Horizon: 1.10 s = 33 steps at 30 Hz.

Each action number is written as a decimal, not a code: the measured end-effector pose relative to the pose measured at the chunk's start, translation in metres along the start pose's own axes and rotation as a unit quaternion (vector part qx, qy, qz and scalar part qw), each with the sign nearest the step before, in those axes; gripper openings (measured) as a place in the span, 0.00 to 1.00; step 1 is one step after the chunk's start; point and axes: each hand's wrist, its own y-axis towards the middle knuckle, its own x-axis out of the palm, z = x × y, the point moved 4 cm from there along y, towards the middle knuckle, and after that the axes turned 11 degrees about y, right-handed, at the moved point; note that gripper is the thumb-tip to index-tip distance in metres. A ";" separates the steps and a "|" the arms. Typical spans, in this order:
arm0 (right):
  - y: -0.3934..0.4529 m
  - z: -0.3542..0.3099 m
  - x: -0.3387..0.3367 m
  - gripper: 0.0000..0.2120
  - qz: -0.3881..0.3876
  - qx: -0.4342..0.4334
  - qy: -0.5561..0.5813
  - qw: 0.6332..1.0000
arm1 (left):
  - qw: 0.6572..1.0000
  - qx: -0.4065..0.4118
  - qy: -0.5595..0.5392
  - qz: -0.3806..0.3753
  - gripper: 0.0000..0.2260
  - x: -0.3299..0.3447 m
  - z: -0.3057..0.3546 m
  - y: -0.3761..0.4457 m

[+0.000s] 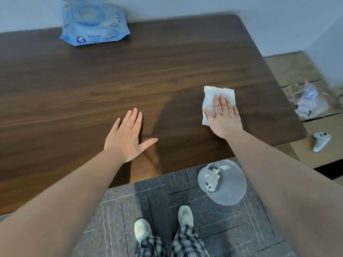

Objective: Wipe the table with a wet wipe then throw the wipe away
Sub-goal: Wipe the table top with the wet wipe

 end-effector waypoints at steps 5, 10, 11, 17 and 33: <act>0.002 0.079 -0.023 0.32 0.017 0.061 0.012 0.998 | 0.999 0.035 0.021 -0.002 0.45 -0.012 0.053 0.031; -0.003 0.128 -0.035 0.32 0.018 0.114 0.030 0.993 | 0.999 0.028 0.031 -0.020 0.47 -0.011 0.073 0.041; -0.004 0.131 -0.035 0.32 0.018 0.117 0.032 0.992 | 0.999 0.025 0.030 -0.020 0.46 -0.010 0.073 0.041; -0.016 0.123 -0.030 0.31 0.032 0.146 0.054 0.987 | 0.999 0.028 0.022 -0.037 0.44 -0.013 0.069 0.038; -0.075 -0.155 0.065 0.32 -0.050 -0.063 -0.026 0.996 | 0.984 -0.145 -0.041 -0.090 0.50 0.057 -0.138 -0.124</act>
